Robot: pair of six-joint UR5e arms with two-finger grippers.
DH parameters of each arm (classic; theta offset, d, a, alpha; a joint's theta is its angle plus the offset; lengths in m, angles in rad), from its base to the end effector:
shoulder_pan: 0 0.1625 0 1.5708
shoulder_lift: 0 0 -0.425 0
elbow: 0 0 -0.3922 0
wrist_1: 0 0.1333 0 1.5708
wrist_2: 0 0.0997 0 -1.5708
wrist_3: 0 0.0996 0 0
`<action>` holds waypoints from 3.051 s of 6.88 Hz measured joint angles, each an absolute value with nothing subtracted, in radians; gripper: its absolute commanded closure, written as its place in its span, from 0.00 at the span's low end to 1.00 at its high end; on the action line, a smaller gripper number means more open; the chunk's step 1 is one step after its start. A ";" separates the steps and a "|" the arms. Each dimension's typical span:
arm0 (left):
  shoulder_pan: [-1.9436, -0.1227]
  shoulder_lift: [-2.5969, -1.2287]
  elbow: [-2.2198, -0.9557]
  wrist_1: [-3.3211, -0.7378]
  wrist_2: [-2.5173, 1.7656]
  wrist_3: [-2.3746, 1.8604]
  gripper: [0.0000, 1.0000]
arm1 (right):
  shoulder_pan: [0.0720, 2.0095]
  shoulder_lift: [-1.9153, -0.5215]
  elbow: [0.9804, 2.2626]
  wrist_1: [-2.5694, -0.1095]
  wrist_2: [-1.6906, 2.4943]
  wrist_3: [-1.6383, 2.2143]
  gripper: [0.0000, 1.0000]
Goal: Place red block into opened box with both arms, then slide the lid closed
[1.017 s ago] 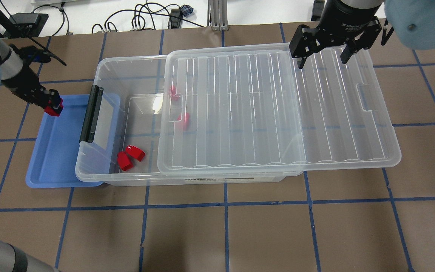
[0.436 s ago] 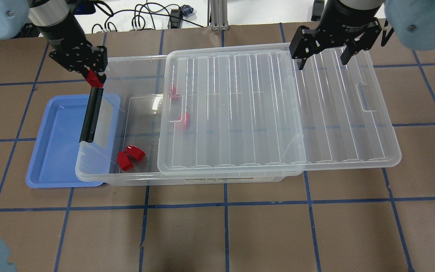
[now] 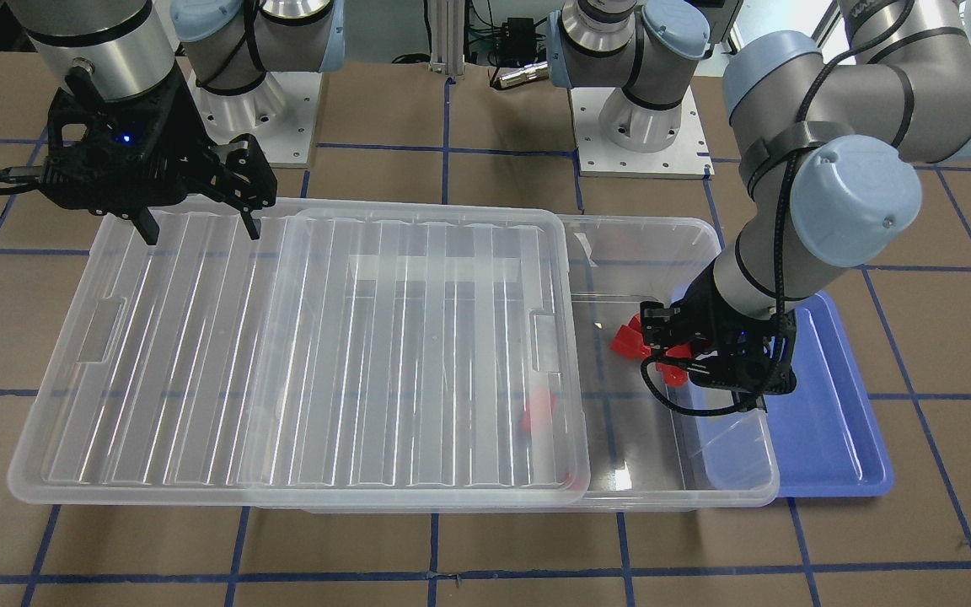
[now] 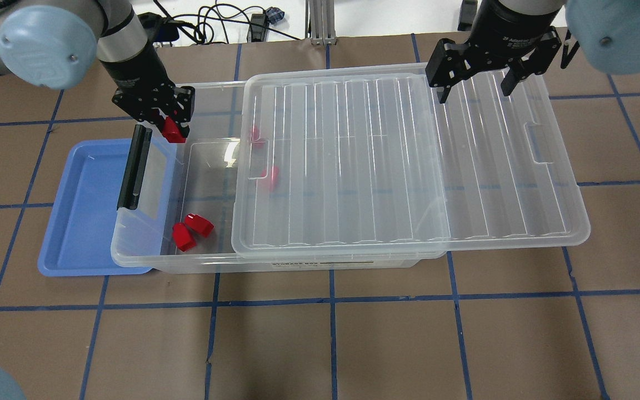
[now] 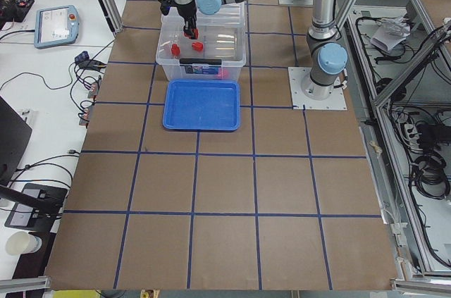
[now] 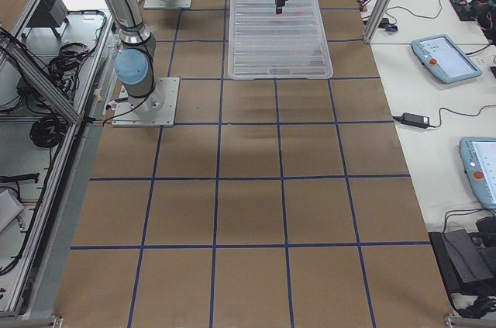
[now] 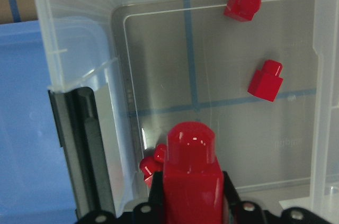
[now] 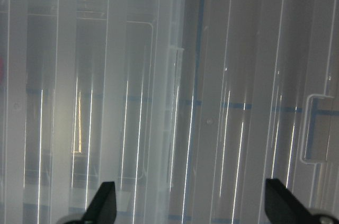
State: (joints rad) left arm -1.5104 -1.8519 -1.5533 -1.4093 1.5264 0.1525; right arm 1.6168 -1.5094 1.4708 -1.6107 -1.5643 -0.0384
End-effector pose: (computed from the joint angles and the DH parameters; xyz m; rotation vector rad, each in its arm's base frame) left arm -0.1021 -0.5928 0.3595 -0.1384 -3.0799 -0.1494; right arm 0.1580 -0.5185 0.5104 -0.1325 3.1296 -0.1230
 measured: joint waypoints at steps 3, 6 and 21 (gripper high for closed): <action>-1.517 -1.871 -1.672 -1.287 1.511 0.122 1.00 | 1.617 -1.509 1.471 -1.611 -1.563 -0.038 0.00; -1.515 -1.888 -1.741 -1.175 1.511 0.080 0.99 | 1.611 -1.507 1.467 -1.603 -1.571 -0.040 0.00; -1.601 -1.650 -1.375 -1.653 1.568 0.071 0.00 | 1.149 -1.485 1.867 -2.016 -1.632 -0.530 0.00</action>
